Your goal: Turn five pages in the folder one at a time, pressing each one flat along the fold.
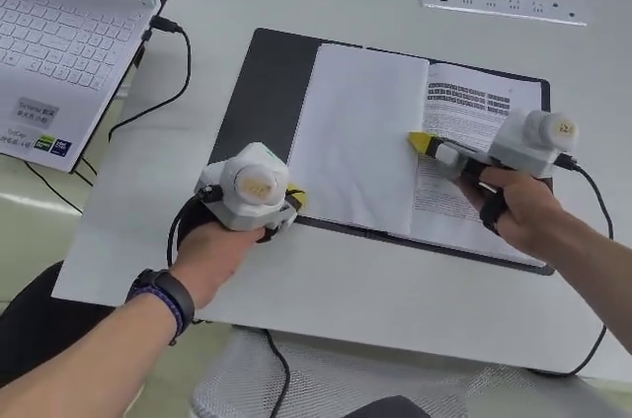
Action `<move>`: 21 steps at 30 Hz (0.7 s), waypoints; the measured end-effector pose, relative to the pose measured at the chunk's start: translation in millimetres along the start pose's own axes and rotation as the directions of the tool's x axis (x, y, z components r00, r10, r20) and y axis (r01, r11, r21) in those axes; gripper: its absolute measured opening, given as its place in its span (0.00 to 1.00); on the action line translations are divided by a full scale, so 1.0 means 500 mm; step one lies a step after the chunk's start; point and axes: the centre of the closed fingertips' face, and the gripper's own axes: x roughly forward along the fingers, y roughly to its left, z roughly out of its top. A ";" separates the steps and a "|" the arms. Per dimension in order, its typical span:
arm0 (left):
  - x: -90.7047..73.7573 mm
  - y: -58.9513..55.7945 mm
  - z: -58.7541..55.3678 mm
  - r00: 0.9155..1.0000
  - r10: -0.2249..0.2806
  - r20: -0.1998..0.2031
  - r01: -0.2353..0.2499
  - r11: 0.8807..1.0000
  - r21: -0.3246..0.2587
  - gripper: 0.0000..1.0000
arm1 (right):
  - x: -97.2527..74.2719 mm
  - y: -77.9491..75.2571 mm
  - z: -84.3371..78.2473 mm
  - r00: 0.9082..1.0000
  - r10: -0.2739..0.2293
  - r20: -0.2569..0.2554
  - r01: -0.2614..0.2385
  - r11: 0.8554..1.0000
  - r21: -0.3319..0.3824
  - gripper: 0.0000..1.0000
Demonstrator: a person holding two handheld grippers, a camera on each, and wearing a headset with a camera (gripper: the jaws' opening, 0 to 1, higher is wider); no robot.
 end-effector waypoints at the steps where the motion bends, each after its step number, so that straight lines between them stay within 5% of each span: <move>1: -0.001 -0.001 0.000 1.000 0.002 0.000 -0.002 1.000 -0.002 0.00 | 0.001 0.000 0.002 1.000 0.001 0.006 -0.001 1.000 -0.001 0.00; 6: -0.001 0.002 0.000 1.000 0.006 0.009 -0.005 0.999 -0.032 0.00 | 0.010 -0.023 0.028 0.999 -0.030 0.044 0.030 1.000 0.011 0.00; 21: -0.003 0.001 0.000 1.000 0.011 0.000 -0.011 1.000 -0.005 0.00 | 0.045 -0.074 0.083 0.991 -0.065 0.118 0.054 0.994 0.094 0.00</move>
